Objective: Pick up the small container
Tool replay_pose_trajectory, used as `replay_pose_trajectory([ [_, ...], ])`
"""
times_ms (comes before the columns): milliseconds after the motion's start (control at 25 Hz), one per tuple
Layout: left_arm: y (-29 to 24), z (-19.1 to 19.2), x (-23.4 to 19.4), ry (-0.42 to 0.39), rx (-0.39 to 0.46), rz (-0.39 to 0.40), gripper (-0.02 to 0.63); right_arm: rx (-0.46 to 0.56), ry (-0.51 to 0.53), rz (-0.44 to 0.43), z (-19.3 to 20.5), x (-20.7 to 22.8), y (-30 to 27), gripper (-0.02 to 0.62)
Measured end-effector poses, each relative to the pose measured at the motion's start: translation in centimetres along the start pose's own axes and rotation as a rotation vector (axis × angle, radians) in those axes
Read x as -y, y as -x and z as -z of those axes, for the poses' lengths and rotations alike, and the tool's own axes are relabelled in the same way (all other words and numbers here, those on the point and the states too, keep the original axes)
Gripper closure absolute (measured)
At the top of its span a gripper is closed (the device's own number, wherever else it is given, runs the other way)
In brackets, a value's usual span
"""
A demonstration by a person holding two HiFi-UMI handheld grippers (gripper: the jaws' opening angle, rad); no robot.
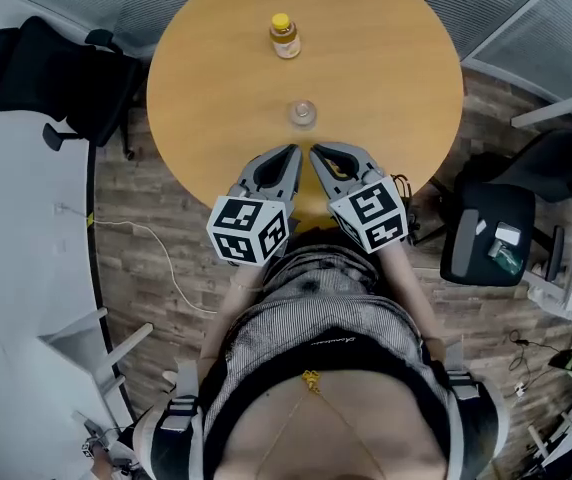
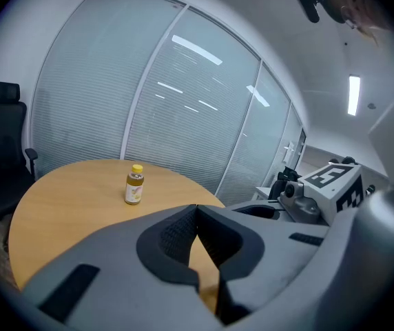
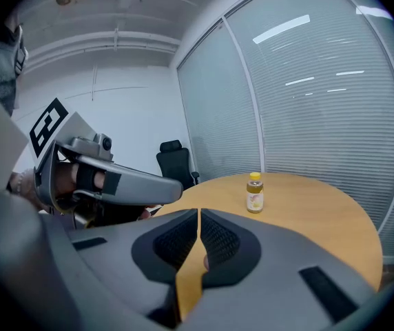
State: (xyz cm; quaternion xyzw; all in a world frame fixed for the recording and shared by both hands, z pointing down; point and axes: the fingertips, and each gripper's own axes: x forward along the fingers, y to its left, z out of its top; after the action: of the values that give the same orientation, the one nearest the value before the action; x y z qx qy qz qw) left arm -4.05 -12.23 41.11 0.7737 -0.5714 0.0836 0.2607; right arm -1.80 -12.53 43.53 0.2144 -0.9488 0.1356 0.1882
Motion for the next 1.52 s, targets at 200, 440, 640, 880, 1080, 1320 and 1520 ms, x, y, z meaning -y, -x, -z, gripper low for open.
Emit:
replay_pose_trajectory([
  [200,-0.2,0.8,0.5,0.016,-0.005,-0.02,0.586,-0.006,0.001,-0.01,0.8,0.5,0.6,0.568],
  [440,-0.2,1.1,0.9,0.01,-0.007,-0.017,0.586,-0.012,-0.005,0.004,1.3,1.0,1.0,0.568],
  [640,-0.6,0.5,0.8,-0.003,-0.008,0.019,0.586,-0.006,-0.023,0.027,1.0,1.3,0.9,0.568],
  [880,-0.6,0.1,-0.3,-0.005,-0.025,0.082,0.586,0.001,-0.053,0.074,0.5,1.2,-0.5,0.568],
  [1080,-0.4,-0.4,-1.9,-0.026,-0.04,0.117,0.586,0.018,-0.096,0.106,-0.4,1.2,-2.0,0.568],
  [1320,-0.4,-0.9,-3.9,-0.039,-0.053,0.157,0.586,0.003,-0.113,0.146,-0.8,0.7,-3.8,0.568],
  [1520,-0.6,-0.7,-4.8,-0.038,-0.076,0.186,0.586,-0.012,-0.124,0.172,-0.7,0.6,-4.7,0.568],
])
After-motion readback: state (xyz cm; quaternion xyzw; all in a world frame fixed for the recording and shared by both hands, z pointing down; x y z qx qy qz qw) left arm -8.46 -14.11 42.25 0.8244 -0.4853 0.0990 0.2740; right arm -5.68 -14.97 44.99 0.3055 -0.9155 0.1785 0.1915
